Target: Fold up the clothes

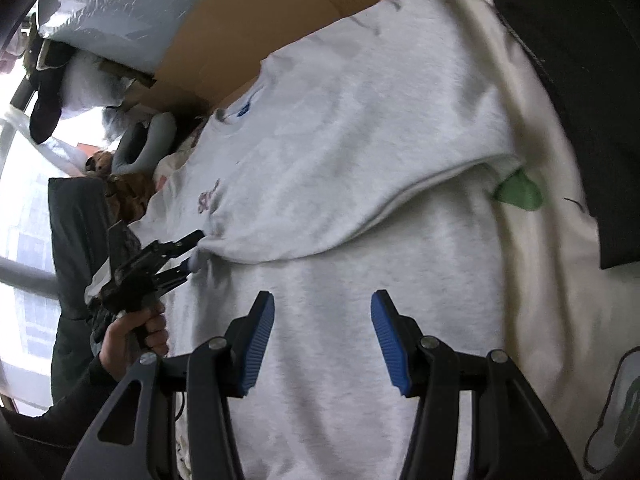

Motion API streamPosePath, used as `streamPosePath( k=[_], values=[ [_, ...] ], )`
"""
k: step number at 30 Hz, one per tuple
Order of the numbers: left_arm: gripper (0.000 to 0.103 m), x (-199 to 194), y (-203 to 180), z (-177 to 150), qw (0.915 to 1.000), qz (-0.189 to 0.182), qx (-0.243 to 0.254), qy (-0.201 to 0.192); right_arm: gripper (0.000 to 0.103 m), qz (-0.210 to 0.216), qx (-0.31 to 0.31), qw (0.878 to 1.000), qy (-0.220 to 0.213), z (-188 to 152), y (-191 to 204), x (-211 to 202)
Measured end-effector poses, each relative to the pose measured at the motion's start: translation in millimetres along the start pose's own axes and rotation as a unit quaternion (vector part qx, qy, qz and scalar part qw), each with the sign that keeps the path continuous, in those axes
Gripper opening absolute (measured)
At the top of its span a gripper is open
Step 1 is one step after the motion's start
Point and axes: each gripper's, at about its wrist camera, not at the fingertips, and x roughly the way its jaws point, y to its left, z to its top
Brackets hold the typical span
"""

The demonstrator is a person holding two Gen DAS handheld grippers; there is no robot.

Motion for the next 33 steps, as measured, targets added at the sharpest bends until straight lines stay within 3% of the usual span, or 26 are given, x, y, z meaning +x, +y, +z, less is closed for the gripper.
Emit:
streamPosePath(
  k=[4, 7, 10, 12, 15, 17, 18, 23, 28, 33],
  values=[
    [0.06, 1, 8, -3, 0.9973, -0.048, -0.055, 0.004, 0.049, -0.016, 0.008, 1.0, -0.014, 3, -15, -2],
    [0.057, 3, 11, -3, 0.9951, -0.065, -0.075, 0.007, 0.049, -0.03, 0.014, 0.999, -0.021, 6, -27, -3],
    [0.04, 6, 20, -1, 0.9889, -0.089, -0.118, 0.013, 0.049, -0.037, 0.02, 0.999, -0.025, 9, -35, -4],
    [0.027, 3, 18, 2, 0.9905, -0.084, -0.108, 0.008, 0.049, -0.04, 0.023, 0.999, -0.027, 12, -39, -4],
    [0.015, 0, 11, 8, 0.992, -0.086, -0.092, 0.003, 0.048, -0.039, 0.022, 0.998, -0.035, 16, -41, -4],
    [0.013, -3, 1, 13, 0.9934, -0.087, -0.074, 0.0, 0.042, -0.045, 0.015, 0.998, -0.039, 19, -41, -2],
    [0.012, -5, -5, 16, 0.9945, -0.085, -0.061, -0.004, 0.035, -0.051, 0.012, 0.998, -0.041, 21, -42, 0],
    [0.011, -20, -31, 35, 0.9939, -0.102, -0.034, -0.026, 0.022, -0.042, 0.023, 0.998, -0.047, 27, -50, 6],
    [0.01, -41, -62, 56, 0.9928, -0.113, 0.006, -0.04, 0.016, -0.03, 0.035, 0.997, -0.057, 31, -56, 8],
    [0.01, -67, -90, 80, 0.9892, -0.13, 0.035, -0.058, 0.01, -0.048, 0.031, 0.996, -0.074, 38, -58, 12]
  ],
)
